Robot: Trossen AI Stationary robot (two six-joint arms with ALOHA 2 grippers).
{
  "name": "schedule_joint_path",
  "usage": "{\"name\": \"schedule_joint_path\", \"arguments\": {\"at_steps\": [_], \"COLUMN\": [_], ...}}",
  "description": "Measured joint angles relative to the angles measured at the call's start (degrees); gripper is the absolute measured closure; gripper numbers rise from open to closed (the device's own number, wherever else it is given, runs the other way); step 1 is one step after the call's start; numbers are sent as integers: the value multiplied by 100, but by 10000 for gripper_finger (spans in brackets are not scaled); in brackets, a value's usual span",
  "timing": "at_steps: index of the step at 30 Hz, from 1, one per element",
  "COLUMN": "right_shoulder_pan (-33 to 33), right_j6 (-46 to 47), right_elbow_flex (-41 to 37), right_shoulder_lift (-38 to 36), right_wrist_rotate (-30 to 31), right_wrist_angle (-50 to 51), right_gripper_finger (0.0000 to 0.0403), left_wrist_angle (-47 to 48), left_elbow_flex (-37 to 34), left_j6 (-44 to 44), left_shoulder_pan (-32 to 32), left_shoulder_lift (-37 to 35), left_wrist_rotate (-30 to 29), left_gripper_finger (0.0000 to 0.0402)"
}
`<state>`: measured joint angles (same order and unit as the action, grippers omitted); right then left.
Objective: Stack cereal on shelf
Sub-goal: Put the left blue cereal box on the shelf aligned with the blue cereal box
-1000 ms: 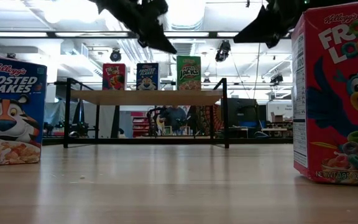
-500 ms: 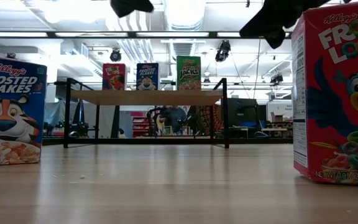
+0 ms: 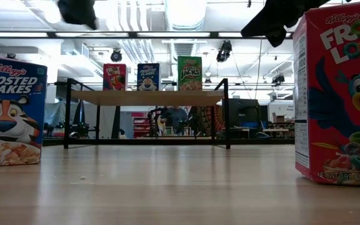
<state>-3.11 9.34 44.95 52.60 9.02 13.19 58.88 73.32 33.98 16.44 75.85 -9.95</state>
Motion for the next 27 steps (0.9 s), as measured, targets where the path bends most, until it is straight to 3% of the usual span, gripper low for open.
{"name": "schedule_joint_path", "arguments": {"at_steps": [6,15,19,27], "right_shoulder_pan": [0,0,0,0], "right_j6": [-35,-65,-122,-144], "right_elbow_flex": [0,0,-2,-2], "right_shoulder_lift": [0,0,0,0], "right_wrist_rotate": [0,0,2,0], "right_wrist_angle": [-2,-2,-1,0], "right_gripper_finger": [394,394,394,394], "left_wrist_angle": [940,1062,1060,1061], "left_elbow_flex": [0,0,0,0], "left_j6": [1475,2916,3196,3272], "left_shoulder_pan": [360,838,1007,1197], "left_shoulder_lift": [71,162,320,835], "left_wrist_rotate": [443,514,537,484], "left_gripper_finger": [400,390,352,232]}}
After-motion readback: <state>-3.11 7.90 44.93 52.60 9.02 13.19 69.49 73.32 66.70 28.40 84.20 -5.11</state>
